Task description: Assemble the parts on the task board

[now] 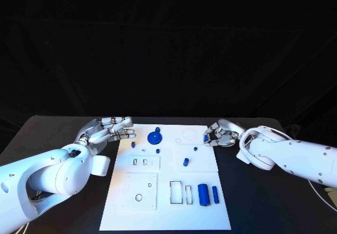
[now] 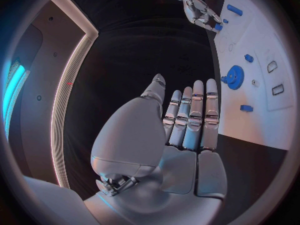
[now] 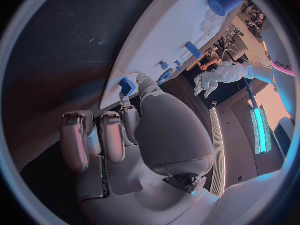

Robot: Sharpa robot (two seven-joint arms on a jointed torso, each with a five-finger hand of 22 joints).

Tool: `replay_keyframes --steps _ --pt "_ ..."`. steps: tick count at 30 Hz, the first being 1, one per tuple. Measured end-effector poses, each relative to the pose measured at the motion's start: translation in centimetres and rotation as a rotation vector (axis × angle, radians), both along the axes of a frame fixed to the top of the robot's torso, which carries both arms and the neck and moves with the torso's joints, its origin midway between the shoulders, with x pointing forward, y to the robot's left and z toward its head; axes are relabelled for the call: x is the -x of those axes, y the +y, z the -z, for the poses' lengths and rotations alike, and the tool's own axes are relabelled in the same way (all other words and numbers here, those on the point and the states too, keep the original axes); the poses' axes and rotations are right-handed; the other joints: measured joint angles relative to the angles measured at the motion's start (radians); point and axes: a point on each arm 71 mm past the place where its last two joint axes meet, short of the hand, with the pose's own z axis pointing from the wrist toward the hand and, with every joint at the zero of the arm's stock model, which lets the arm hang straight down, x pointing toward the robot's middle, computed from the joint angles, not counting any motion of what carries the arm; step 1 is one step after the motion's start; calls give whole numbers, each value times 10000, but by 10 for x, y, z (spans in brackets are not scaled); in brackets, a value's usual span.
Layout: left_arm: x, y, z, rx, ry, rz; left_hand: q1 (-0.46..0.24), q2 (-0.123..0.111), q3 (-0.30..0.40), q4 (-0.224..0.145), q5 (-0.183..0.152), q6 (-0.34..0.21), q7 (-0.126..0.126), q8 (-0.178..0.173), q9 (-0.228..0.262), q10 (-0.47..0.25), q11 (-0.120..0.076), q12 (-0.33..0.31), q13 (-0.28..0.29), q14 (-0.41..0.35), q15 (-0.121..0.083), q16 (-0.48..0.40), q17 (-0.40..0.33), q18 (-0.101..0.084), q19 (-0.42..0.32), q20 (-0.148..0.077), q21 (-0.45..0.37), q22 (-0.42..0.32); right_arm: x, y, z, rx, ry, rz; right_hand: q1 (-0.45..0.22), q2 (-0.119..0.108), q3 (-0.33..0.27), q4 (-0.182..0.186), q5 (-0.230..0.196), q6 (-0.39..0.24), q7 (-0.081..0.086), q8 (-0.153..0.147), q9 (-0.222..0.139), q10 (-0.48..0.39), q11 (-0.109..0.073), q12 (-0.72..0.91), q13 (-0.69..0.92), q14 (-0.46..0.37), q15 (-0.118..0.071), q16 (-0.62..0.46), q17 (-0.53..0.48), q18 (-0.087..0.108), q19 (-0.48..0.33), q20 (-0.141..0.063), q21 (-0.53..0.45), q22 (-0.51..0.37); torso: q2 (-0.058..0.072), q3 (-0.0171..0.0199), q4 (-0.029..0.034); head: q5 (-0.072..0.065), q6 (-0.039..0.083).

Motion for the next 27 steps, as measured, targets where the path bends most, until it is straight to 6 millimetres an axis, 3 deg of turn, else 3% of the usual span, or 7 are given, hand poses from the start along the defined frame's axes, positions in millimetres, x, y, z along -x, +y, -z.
replay_keyframes --steps 12,19,27 --pt "0 0 0 -5 9 -5 0 0 0 0 0 0 0 0 0 0 0 0 0 0 0 0 -1 0 0 0 0 1 -3 1 2 22 -1 55 39 122 106 -38 0 222 -45 28 9 53 -52 40 6 0 0 0 -1 -1 0 0 38 -1 4 4 -2 1 -27" --pt "0 1 0 -9 19 -7 53 53 3 -52 0 0 0 0 0 36 36 0 0 0 0 0 -2 0 0 0 0 -9 -3 1 2 31 -20 104 174 387 416 -124 -176 475 -152 146 10 108 -107 101 54 -4 -12 0 -2 0 0 1 108 -2 4 4 -1 4 -49" --pt "0 1 0 -14 34 -4 53 53 -2 -56 0 0 0 0 0 36 36 0 0 0 0 0 -3 0 0 0 0 -11 -4 0 1 -6 -193 206 346 632 894 -303 -432 850 -317 302 25 250 -250 184 59 3 -183 39 -3 1 4 -103 167 6 1 5 -1 12 -60"
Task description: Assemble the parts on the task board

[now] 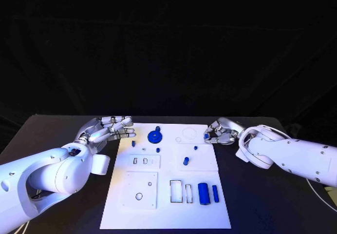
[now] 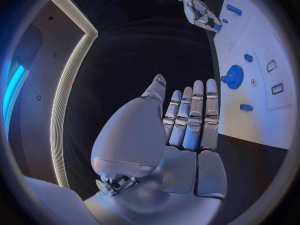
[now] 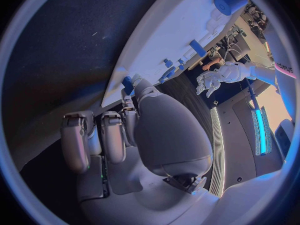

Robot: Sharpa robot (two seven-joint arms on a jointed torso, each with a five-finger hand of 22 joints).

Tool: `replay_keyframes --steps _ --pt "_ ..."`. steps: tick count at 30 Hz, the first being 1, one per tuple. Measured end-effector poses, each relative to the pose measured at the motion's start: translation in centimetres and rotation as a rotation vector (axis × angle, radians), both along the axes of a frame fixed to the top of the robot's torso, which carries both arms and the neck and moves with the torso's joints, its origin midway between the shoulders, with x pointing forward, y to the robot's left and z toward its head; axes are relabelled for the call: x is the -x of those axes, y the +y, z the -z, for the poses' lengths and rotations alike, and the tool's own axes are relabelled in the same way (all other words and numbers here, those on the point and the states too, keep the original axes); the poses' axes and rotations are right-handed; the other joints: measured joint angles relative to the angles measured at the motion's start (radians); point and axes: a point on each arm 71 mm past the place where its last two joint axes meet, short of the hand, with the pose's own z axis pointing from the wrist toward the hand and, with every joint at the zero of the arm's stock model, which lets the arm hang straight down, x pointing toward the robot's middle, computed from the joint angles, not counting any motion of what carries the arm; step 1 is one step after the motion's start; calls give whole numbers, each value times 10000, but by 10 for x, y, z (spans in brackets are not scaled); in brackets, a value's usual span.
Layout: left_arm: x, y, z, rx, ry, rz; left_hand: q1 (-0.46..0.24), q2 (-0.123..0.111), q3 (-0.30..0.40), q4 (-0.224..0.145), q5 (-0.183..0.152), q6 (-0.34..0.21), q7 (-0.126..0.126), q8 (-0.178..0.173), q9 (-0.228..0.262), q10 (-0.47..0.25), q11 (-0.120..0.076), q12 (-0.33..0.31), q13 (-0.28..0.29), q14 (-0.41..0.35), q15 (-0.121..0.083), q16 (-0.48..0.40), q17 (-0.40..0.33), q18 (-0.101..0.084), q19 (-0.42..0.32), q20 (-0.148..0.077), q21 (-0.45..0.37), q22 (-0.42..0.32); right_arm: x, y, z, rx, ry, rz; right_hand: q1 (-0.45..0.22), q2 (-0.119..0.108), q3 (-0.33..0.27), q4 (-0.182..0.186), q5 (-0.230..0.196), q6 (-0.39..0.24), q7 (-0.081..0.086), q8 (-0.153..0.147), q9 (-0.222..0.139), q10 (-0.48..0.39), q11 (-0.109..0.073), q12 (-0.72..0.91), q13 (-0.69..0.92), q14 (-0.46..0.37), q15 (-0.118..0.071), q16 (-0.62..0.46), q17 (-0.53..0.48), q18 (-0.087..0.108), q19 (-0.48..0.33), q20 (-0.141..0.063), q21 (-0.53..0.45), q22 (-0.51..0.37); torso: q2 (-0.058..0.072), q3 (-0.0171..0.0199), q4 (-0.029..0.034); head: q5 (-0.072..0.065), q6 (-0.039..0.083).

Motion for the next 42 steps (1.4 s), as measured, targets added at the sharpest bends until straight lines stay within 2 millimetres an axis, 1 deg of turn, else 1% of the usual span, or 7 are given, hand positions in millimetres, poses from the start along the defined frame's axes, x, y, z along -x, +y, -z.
replay_keyframes --steps 3,13,17,21,26,33,42 --pt "0 0 0 -2 6 1 0 0 0 0 0 0 0 0 0 0 0 0 0 0 0 0 0 1 0 0 0 0 0 0 -1 -30 -119 57 26 55 232 -92 -180 108 -33 76 1 60 -60 52 0 -1 -73 0 0 -1 14 -59 58 0 0 0 0 0 -8" --pt "0 1 0 -10 21 -7 0 0 0 0 0 0 0 0 0 0 0 0 0 0 0 0 -1 1 0 0 0 1 2 6 -5 -230 -482 100 -55 135 442 -187 -259 125 -16 154 -2 124 -125 100 0 -13 -129 39 -1 0 12 -129 115 -1 -3 1 -3 -6 -35" --pt "0 2 0 -19 25 -25 0 0 0 0 0 0 0 0 0 0 0 0 0 0 0 0 7 1 0 0 0 1 8 16 -10 -417 -580 -68 -93 173 472 -181 -9 125 -16 154 -5 126 -127 115 0 0 -142 39 -1 -1 12 -129 135 -2 -11 -1 -10 23 -39" --pt "-1 3 1 -31 32 -53 0 0 0 0 0 0 0 0 0 0 0 0 0 0 0 0 7 0 0 0 0 1 16 41 -25 -697 -750 -516 -131 212 505 -147 64 124 -17 154 -5 126 -127 126 -1 0 -142 39 -1 0 12 -129 216 -2 -19 -5 -12 69 -64" --pt "-3 3 1 -42 40 -78 0 0 0 0 0 0 0 0 0 0 0 0 0 0 0 -39 7 0 0 0 0 2 28 93 -41 -843 -889 -1380 -174 247 531 -121 86 122 -19 154 -7 125 -126 128 -1 0 -142 39 -2 -1 -24 -165 298 -3 -27 -5 -4 190 -110" --pt "-6 1 3 -40 51 -69 0 0 0 0 0 0 0 0 0 0 0 -37 0 0 0 -39 6 1 0 0 0 2 39 156 -43 -538 -916 -2338 -365 195 564 -87 140 120 -21 154 -11 125 -126 128 -66 0 -142 39 -2 -1 -24 -164 336 -4 -47 -18 41 309 -172" --pt "-7 0 3 -44 62 -72 0 0 1 0 0 0 0 0 0 -1 -1 -37 0 0 0 -39 5 0 0 0 0 -6 45 194 -29 278 -873 -2796 -480 102 589 -62 141 107 -34 158 -10 162 -163 126 -55 0 -142 38 -3 -1 -24 -164 374 -5 -63 -31 66 490 -262"
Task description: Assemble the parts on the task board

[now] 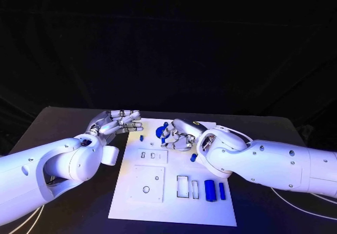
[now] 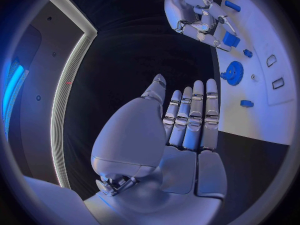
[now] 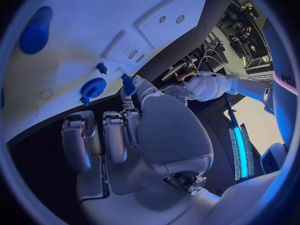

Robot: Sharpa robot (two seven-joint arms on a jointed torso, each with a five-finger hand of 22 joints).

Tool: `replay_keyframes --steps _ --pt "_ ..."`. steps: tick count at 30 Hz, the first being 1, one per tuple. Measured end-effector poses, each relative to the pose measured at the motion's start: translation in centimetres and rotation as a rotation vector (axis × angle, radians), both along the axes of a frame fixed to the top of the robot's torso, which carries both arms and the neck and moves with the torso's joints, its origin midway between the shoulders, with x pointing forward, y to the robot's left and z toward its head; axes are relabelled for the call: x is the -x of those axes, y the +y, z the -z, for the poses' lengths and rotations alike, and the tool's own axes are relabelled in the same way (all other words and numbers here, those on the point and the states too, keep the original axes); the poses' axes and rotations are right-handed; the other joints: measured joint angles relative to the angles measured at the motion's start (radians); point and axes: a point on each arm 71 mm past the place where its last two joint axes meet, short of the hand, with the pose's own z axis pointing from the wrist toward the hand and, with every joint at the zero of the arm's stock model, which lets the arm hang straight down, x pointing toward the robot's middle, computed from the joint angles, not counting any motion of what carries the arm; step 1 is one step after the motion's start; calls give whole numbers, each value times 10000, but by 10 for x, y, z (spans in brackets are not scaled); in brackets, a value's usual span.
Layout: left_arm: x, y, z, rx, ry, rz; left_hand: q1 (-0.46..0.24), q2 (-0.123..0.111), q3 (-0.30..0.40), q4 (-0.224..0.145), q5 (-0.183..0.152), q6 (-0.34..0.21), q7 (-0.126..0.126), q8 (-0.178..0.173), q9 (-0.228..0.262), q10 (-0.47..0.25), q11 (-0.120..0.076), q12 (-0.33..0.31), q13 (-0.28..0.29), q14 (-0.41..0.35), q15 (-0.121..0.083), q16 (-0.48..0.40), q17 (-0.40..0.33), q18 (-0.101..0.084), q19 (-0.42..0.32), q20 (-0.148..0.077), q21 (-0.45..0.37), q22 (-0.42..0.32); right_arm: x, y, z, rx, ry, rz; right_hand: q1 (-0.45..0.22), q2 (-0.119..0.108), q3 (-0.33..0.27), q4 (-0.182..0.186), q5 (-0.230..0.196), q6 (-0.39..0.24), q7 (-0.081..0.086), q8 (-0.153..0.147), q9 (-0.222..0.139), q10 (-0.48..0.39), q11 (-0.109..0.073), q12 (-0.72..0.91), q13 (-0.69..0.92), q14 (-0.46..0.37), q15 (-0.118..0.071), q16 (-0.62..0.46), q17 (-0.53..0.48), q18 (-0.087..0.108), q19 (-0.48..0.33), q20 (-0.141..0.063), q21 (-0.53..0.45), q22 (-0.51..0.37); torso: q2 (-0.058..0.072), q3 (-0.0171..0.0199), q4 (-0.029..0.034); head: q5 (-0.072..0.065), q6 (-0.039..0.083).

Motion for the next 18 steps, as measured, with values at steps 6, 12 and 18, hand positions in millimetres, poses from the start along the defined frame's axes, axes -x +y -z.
replay_keyframes --steps 6,12,18 --pt "0 0 0 0 5 5 0 0 0 0 0 0 0 0 0 0 0 0 0 0 0 0 -1 0 0 0 0 0 5 13 12 515 14 -119 -173 -73 -16 44 0 -1 -1 80 2 17 -17 -3 -13 0 0 0 4 0 0 0 0 0 8 0 -9 99 -45" --pt "0 -1 0 3 8 15 0 0 0 0 0 0 0 0 0 0 0 0 0 0 0 0 -1 0 0 0 0 1 9 22 19 850 -21 -170 -222 -122 -16 44 -1 -1 -1 115 7 33 -33 -3 -1 0 0 0 8 0 0 1 0 -1 17 6 -19 148 -103" --pt "0 -1 0 7 11 29 0 0 0 0 0 0 0 0 0 0 0 0 0 0 0 0 -2 0 0 0 0 1 11 27 24 1090 -35 -172 -222 -121 -44 71 37 -1 -2 115 12 33 -33 -2 -1 0 1 0 7 0 0 1 0 -2 18 12 -19 181 -139"
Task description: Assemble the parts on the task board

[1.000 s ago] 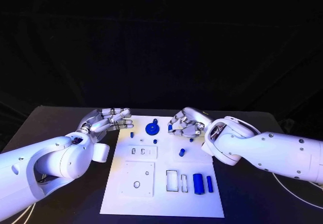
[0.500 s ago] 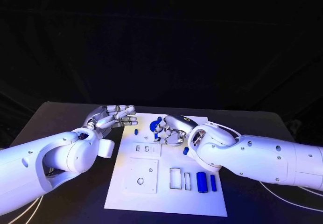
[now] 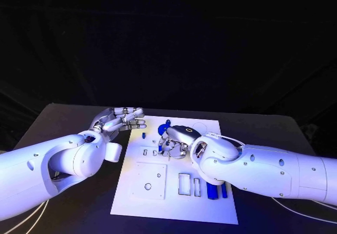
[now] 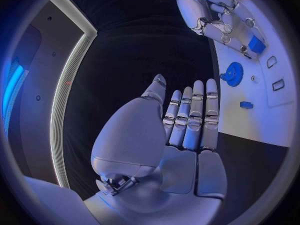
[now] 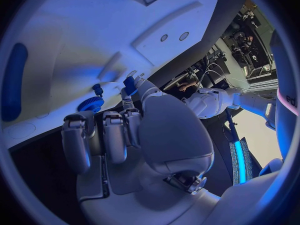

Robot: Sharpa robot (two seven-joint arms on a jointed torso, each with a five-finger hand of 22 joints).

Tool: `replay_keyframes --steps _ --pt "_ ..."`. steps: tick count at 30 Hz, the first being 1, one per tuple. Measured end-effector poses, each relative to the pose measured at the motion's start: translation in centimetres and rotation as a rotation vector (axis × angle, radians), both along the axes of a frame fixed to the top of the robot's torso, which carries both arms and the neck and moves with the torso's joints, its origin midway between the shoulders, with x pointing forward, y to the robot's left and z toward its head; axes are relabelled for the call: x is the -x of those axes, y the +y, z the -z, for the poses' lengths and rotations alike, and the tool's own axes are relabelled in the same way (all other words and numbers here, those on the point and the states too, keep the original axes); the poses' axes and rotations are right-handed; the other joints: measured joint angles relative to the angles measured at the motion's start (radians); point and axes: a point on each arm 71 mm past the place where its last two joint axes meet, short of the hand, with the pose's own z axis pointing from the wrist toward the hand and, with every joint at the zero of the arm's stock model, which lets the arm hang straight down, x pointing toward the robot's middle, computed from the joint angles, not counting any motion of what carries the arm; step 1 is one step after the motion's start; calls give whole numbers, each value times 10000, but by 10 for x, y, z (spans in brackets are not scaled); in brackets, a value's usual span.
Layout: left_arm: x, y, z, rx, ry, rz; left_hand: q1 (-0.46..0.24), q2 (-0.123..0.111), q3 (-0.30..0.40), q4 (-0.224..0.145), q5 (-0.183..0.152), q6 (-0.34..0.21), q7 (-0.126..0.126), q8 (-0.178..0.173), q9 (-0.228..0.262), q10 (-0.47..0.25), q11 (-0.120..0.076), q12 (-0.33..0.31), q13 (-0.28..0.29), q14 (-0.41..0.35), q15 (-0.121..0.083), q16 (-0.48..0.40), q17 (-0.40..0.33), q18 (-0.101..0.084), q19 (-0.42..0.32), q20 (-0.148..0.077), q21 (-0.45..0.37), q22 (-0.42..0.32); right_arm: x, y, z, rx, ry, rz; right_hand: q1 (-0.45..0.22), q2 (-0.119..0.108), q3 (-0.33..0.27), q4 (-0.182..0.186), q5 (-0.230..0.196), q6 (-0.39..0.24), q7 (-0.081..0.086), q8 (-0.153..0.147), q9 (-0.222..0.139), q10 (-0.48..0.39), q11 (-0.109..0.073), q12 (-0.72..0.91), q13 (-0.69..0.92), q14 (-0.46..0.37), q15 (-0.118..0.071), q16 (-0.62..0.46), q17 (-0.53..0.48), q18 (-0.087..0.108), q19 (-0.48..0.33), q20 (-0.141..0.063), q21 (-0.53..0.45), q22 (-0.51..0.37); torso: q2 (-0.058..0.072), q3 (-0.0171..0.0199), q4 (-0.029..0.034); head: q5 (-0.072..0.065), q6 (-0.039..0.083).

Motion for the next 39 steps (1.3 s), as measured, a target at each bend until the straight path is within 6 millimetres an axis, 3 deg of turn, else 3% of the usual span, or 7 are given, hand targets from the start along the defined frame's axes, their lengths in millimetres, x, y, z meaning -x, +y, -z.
replay_keyframes --steps 19,32,35,39 --pt "0 0 0 -1 16 14 0 0 0 0 0 0 0 0 0 0 0 0 0 0 0 0 9 0 0 0 0 2 2 6 9 283 46 -26 -147 -65 26 27 2 25 13 -10 139 0 0 1 -2 0 0 0 -2 0 0 1 -1 7 -8 -4 5 14 -41" --pt "0 1 0 -4 28 16 0 0 0 0 0 0 0 0 0 0 0 0 0 0 0 0 8 0 0 0 0 2 3 7 10 312 42 -34 -291 -210 -2 54 0 126 -85 -46 112 -27 27 -114 -4 0 1 0 -3 0 0 1 -1 5 -11 -6 6 35 -53" --pt "0 1 0 -5 31 16 0 0 0 0 0 0 0 0 0 0 0 0 0 0 0 0 8 0 0 0 0 2 3 7 10 326 41 -25 -398 -317 -18 70 0 63 -93 -63 96 -89 89 -196 -4 0 1 0 -3 0 0 1 -1 4 -11 -6 6 35 -53" --pt "0 1 0 -9 37 12 0 0 0 0 0 0 0 0 0 0 0 0 0 0 0 0 7 0 0 0 0 1 3 6 12 389 96 5 -679 -597 -114 167 100 -311 94 -278 0 -284 210 -353 -4 -3 3 0 -4 0 0 1 -78 4 -11 -6 2 35 -53"
